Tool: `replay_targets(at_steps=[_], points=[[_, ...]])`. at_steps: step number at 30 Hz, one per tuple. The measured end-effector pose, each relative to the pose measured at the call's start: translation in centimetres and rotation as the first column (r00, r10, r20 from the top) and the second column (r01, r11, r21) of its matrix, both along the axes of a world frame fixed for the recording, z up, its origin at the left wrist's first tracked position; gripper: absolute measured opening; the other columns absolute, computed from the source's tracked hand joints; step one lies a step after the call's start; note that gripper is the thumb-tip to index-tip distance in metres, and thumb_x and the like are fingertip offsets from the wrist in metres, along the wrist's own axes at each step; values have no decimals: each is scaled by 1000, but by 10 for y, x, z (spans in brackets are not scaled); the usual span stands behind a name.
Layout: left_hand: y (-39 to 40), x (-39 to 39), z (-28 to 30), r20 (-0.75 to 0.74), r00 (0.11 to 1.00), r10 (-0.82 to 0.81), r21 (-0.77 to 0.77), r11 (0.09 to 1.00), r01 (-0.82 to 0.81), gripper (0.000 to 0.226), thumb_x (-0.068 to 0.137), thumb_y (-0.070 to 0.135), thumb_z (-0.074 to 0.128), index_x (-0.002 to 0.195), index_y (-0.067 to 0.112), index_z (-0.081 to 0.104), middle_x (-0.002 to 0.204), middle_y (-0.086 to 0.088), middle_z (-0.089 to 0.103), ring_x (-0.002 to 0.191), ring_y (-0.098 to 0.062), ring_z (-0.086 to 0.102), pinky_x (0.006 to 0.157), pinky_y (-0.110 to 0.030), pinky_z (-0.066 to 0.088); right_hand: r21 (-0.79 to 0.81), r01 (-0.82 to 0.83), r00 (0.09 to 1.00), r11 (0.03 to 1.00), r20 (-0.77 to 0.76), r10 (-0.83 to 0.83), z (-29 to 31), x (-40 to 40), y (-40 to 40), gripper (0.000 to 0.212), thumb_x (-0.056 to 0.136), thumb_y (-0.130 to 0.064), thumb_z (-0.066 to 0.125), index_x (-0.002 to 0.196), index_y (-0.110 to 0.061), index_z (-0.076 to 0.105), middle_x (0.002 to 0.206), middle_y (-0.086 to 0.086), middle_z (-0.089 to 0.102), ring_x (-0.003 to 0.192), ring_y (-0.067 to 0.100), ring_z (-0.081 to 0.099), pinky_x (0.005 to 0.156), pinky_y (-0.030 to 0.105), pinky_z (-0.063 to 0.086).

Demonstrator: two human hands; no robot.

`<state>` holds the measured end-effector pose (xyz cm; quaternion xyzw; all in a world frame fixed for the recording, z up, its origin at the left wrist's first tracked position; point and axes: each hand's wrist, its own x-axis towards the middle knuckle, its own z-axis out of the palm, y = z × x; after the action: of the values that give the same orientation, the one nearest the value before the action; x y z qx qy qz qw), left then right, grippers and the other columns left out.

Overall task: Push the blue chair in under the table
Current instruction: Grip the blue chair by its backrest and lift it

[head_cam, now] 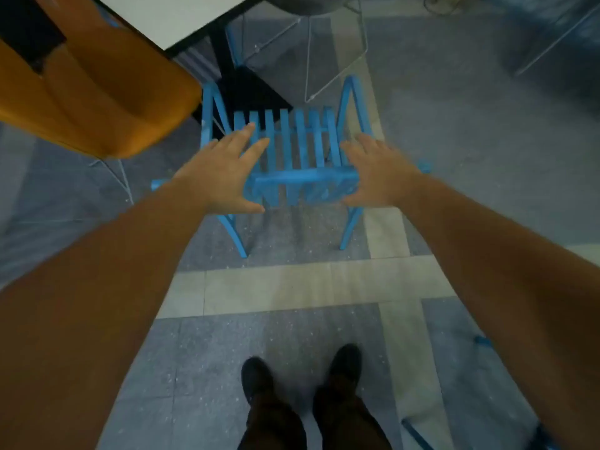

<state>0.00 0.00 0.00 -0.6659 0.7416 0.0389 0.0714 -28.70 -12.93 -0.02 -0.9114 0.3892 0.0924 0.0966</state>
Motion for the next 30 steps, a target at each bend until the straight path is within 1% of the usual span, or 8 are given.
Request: replay_targets(at_steps=[3, 5, 7, 8, 10, 13, 21, 30], points=[[-9, 8, -28, 6, 1000, 24, 100, 995, -24, 120, 77, 74, 66, 162, 19, 3, 171, -17, 5, 153, -37, 17, 121, -55, 28, -39, 10, 999, 999, -52, -12, -25, -2, -8, 86, 66, -60, 64, 138, -19, 41, 133, 15, 51, 116, 40, 51, 98, 53, 42], [-13, 12, -45, -39, 997, 69, 151, 987, -62, 99, 81, 67, 66, 157, 19, 25, 158, -17, 39, 137, -36, 45, 108, -54, 45, -67, 73, 994, 995, -79, -79, -37, -4, -14, 67, 67, -55, 63, 124, -21, 53, 115, 12, 62, 102, 39, 59, 88, 49, 48], [-18, 16, -51, -68, 994, 81, 63, 995, -77, 63, 85, 62, 61, 134, 22, 52, 104, -7, 68, 87, -29, 62, 67, -43, 54, -76, 148, 980, 986, -124, -157, -37, 9, -27, 57, 64, -55, 60, 111, -23, 61, 101, 12, 66, 91, 38, 61, 77, 46, 50], [-19, 18, -51, -56, 996, 62, 24, 998, -61, 51, 86, 61, 57, 119, 22, 59, 81, -1, 62, 69, -24, 56, 52, -35, 44, -68, 183, 964, 981, -183, -192, -36, 15, -34, 55, 62, -55, 57, 107, -24, 63, 99, 11, 66, 89, 38, 62, 74, 45, 50], [-24, 19, -53, -58, 998, 19, 23, 1000, -18, 33, 89, 58, 55, 92, 26, 61, 63, 6, 49, 54, -15, 47, 45, -28, 30, -109, 190, 947, 976, -242, -211, -40, 19, -39, 49, 59, -54, 53, 99, -28, 66, 93, 10, 66, 83, 37, 61, 66, 41, 46], [-33, 22, -55, -53, 998, 16, 92, 996, -11, 33, 92, 52, 58, 68, 35, 42, 61, 6, 49, 53, -12, 46, 44, -27, 28, -220, 149, 961, 964, -195, -194, -49, 14, -39, 44, 61, -54, 50, 91, -27, 68, 81, 9, 63, 75, 36, 60, 62, 37, 39], [-46, 25, -56, -46, 998, 44, 138, 990, -38, 40, 97, 50, 57, 66, 34, 36, 62, 1, 50, 55, -16, 49, 44, -30, 29, -225, 162, 963, 961, -177, -204, -49, 16, -45, 25, 63, -39, 52, 79, -27, 67, 66, 2, 55, 62, 30, 52, 57, 35, 36], [-62, 22, -60, -69, 993, 96, 138, 987, -86, 37, 96, 49, 59, 66, 32, 43, 66, 1, 52, 58, -14, 51, 46, -30, 33, -280, 138, 966, 950, -176, -192, -53, 12, -64, 19, 62, -41, 53, 71, -28, 64, 59, -3, 50, 55, 24, 47, 55, 32, 33]])
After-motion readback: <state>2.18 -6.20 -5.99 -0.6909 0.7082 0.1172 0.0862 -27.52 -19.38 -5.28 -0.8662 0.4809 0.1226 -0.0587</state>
